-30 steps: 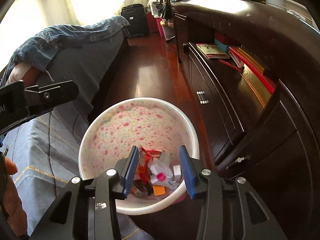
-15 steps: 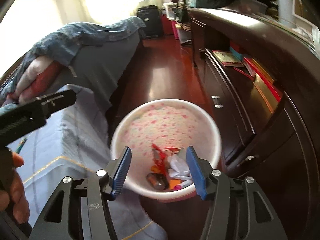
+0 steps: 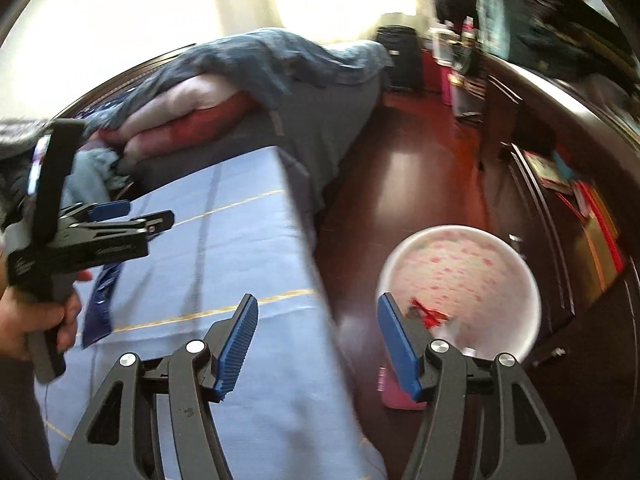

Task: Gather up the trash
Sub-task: 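Grasp the striped candy tube with the left tool while the right tool grasps the dark blue wrapper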

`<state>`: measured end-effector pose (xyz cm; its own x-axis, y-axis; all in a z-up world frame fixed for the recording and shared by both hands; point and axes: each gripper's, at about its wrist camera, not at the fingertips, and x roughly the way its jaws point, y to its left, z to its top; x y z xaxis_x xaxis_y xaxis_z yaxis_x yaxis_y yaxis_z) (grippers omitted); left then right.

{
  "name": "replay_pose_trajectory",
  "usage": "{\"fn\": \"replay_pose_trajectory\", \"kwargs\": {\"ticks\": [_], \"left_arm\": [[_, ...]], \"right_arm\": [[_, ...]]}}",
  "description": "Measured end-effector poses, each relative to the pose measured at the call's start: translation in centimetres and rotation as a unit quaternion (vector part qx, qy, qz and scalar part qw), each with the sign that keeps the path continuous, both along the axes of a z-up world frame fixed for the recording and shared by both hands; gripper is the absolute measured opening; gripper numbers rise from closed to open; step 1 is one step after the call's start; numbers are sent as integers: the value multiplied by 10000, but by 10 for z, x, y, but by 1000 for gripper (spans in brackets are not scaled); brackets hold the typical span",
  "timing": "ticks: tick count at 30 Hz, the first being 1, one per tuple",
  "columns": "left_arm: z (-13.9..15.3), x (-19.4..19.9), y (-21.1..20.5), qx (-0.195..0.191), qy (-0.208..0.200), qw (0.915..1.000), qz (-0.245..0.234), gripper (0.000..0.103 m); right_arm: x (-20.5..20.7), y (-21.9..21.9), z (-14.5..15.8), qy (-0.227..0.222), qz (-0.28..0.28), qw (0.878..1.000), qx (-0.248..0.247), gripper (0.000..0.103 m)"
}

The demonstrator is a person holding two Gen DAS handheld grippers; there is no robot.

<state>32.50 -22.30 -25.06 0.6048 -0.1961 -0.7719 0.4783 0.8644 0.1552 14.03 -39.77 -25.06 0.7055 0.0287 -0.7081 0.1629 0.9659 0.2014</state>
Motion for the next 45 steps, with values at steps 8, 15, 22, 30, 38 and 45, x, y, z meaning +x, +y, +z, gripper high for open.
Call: {"fn": "replay_pose_trajectory", "kwargs": {"ticks": [8, 15, 22, 30, 38, 45], "left_arm": [[-29, 37, 55, 124, 474, 9987, -152, 82], [-49, 61, 72, -128, 946, 9951, -248, 69], [-48, 64, 80, -291, 899, 9954, -176, 29], [-45, 55, 93, -588, 762, 9953, 55, 23], [-9, 40, 138, -896, 293, 9940, 551, 23], [12, 26, 180, -1047, 66, 9895, 997, 23]], "right_arm": [[10, 56, 8, -46, 594, 9982, -116, 63], [22, 90, 10, -12, 838, 9963, -206, 63], [32, 106, 9, 50, 920, 9955, -209, 63], [39, 129, 7, 79, 1127, 9934, -186, 63], [52, 160, 3, 147, 1542, 9879, 24, 63], [71, 206, -10, 357, 2048, 9780, 195, 67]]}}
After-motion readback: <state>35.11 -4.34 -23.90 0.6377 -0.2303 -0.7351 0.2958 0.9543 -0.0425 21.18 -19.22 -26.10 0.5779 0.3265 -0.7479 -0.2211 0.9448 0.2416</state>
